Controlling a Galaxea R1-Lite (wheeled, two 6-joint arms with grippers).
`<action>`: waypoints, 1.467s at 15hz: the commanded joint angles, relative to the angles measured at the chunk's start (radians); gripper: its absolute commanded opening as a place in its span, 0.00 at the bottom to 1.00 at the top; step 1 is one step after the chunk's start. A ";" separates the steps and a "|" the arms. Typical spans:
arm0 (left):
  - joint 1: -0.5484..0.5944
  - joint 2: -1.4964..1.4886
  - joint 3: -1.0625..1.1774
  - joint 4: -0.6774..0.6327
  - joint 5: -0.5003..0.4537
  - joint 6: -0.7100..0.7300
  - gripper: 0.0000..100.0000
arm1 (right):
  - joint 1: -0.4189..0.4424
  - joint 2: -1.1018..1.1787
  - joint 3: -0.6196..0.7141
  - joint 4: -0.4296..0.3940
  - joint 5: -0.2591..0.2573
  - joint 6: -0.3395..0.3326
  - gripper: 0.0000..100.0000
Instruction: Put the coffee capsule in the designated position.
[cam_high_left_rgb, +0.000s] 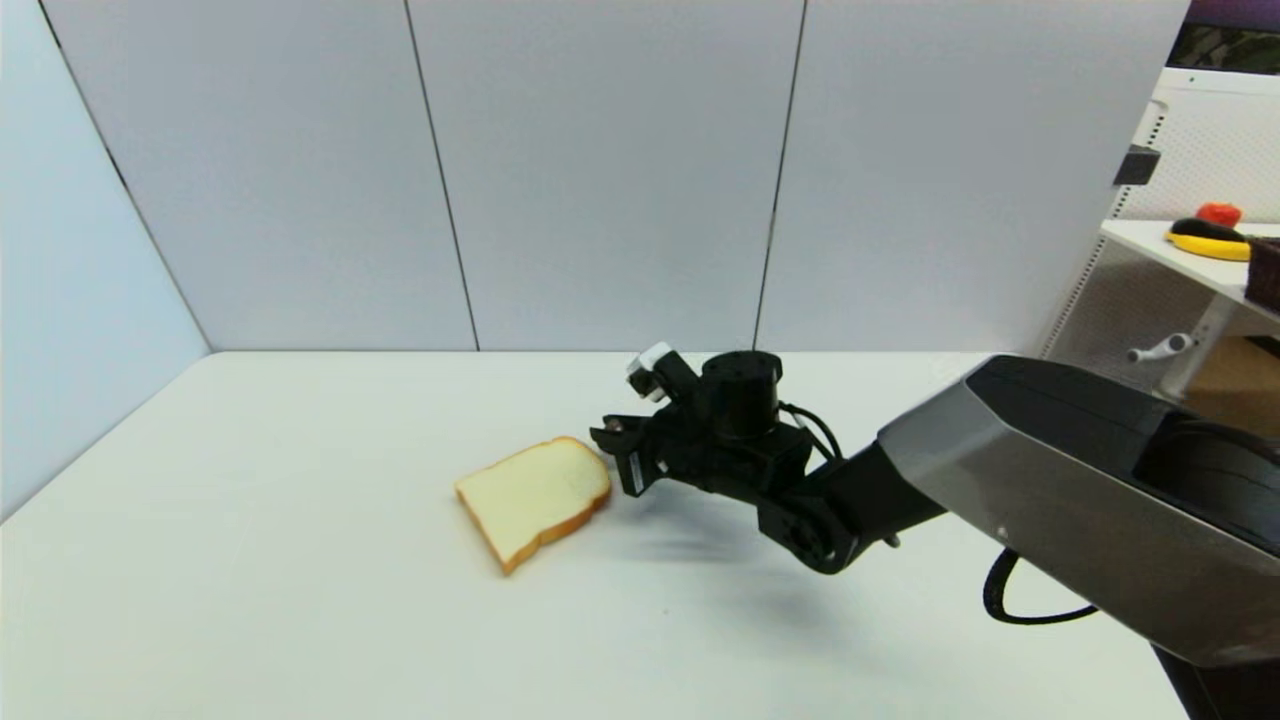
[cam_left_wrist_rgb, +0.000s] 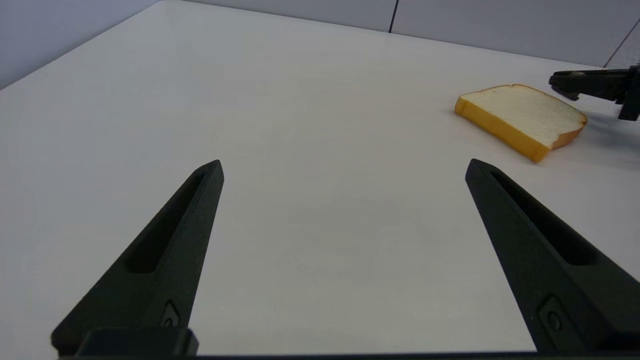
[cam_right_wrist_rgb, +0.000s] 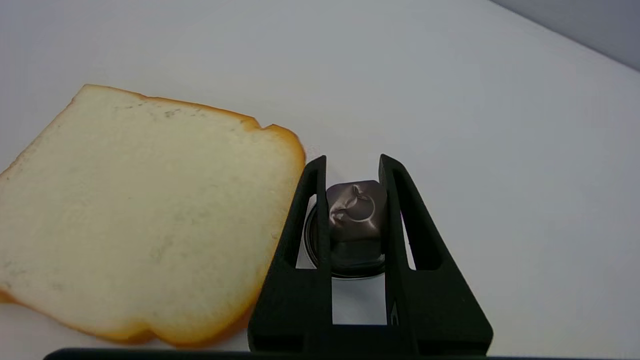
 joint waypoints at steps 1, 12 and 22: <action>0.001 0.001 0.000 0.000 0.000 -0.001 1.00 | 0.003 0.026 -0.024 -0.004 0.000 -0.001 0.00; 0.001 0.003 0.000 0.000 0.000 -0.001 1.00 | -0.037 -0.043 -0.040 0.025 0.000 0.001 1.00; 0.001 0.001 0.000 0.000 0.000 -0.001 1.00 | -0.439 -0.907 0.453 0.402 0.005 0.001 1.00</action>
